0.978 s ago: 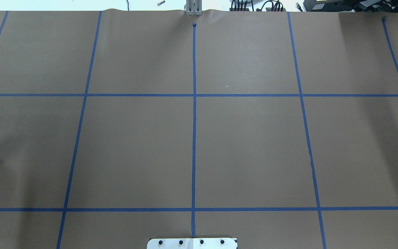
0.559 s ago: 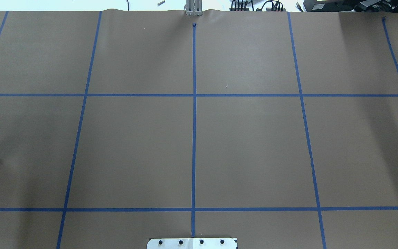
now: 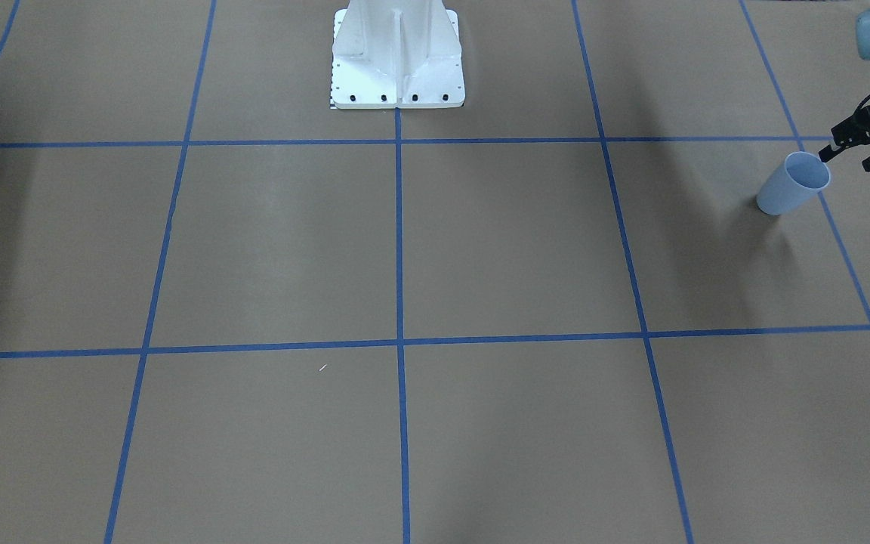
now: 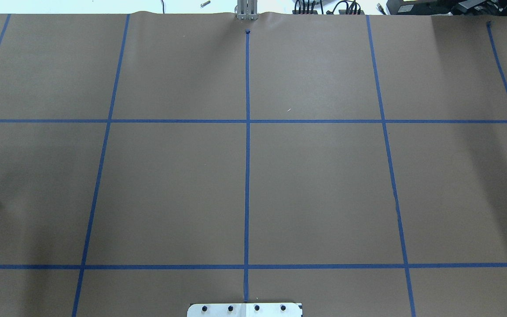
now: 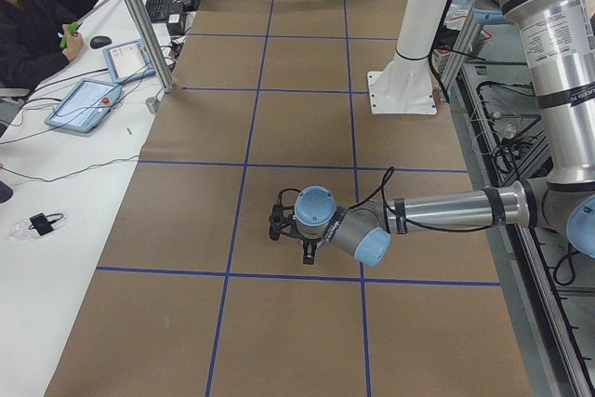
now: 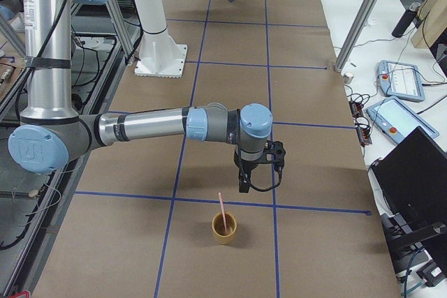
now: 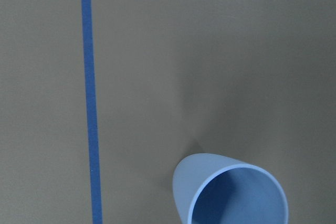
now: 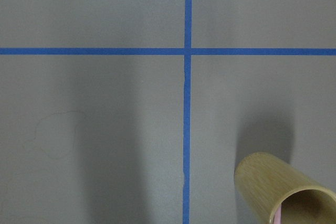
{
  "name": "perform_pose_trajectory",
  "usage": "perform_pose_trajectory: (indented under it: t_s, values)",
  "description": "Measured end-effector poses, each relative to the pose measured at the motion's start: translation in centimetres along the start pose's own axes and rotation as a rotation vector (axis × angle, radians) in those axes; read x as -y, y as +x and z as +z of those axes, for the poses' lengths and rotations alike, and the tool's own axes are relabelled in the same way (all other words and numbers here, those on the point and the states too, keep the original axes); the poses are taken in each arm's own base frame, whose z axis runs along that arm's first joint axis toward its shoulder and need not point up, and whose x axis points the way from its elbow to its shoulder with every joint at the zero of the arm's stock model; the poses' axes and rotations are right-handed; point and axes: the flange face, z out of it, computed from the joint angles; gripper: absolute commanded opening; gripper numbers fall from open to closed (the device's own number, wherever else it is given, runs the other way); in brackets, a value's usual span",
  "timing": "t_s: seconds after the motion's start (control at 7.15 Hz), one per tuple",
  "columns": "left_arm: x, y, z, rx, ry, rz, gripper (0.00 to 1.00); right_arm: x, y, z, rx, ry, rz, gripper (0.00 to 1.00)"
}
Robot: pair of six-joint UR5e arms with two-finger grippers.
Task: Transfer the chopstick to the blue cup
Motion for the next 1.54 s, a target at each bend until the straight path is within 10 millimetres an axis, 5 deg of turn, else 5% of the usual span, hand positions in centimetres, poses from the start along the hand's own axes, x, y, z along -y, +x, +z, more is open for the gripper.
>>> perform_pose_trajectory:
  t_s: [1.12,1.26,1.54]
  values:
    - [0.5,-0.4,3.2,0.006,-0.066,0.018,0.93,0.0,0.1,0.3,0.014,-0.005,0.000,1.00]
    - [0.7,-0.6,3.4,0.008,-0.067,0.012,0.77,0.0,0.2,0.3,0.014,-0.005,0.000,1.00]
    - [1.5,-0.9,4.0,0.011,-0.071,-0.003,0.11,0.0,0.2,0.4,0.015,-0.007,0.001,1.00]
